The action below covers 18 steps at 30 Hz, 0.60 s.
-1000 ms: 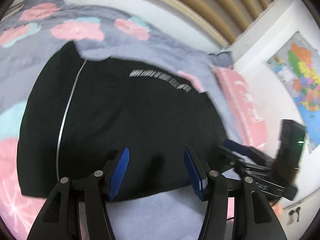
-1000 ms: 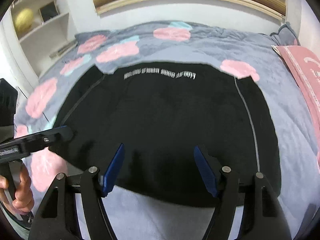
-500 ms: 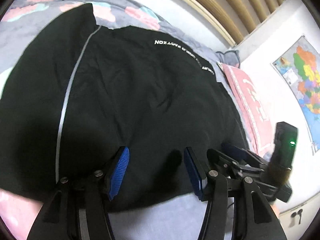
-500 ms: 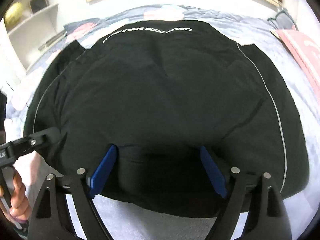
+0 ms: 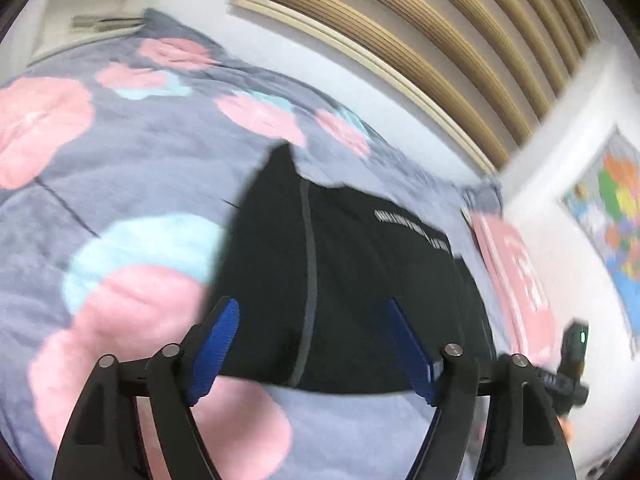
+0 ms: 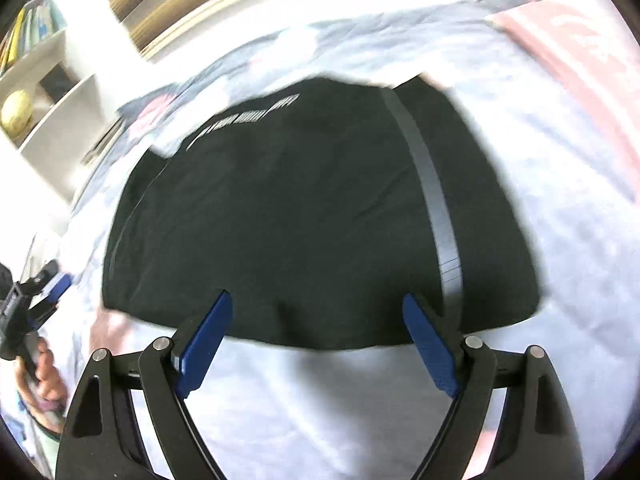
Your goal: Fold large clothes
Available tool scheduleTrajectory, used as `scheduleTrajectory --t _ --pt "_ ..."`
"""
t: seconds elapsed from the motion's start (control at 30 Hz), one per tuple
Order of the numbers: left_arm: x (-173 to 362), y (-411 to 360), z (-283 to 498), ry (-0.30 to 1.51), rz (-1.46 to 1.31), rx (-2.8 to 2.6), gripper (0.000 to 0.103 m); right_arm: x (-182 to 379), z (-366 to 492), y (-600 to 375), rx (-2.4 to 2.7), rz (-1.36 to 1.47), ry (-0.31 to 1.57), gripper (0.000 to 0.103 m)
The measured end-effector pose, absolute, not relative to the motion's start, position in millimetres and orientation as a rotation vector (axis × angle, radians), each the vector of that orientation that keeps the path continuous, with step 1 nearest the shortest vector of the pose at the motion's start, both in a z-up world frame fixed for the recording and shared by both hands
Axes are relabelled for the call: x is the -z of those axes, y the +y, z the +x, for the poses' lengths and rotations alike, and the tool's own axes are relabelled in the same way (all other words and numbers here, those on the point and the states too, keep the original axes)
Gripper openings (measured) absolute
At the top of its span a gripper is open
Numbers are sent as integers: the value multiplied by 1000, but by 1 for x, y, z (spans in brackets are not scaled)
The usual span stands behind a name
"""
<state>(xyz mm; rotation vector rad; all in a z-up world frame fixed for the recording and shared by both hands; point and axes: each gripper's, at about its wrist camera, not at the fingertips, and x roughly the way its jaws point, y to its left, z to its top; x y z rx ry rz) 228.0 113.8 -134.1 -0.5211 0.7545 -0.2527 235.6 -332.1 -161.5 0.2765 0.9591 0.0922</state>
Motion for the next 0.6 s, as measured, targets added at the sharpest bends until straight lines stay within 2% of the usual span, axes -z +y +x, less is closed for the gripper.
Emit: scheduleTrajectory --t 0.23,0.3,0.6 --pt "151 129 286 808 -562 245 78 155 249 -397 -30 351 896 90" --pt "161 131 300 823 -596 251 78 159 257 -413 -35 371 873 93" --pt "207 123 359 926 -672 274 78 198 309 -464 -42 489 849 95"
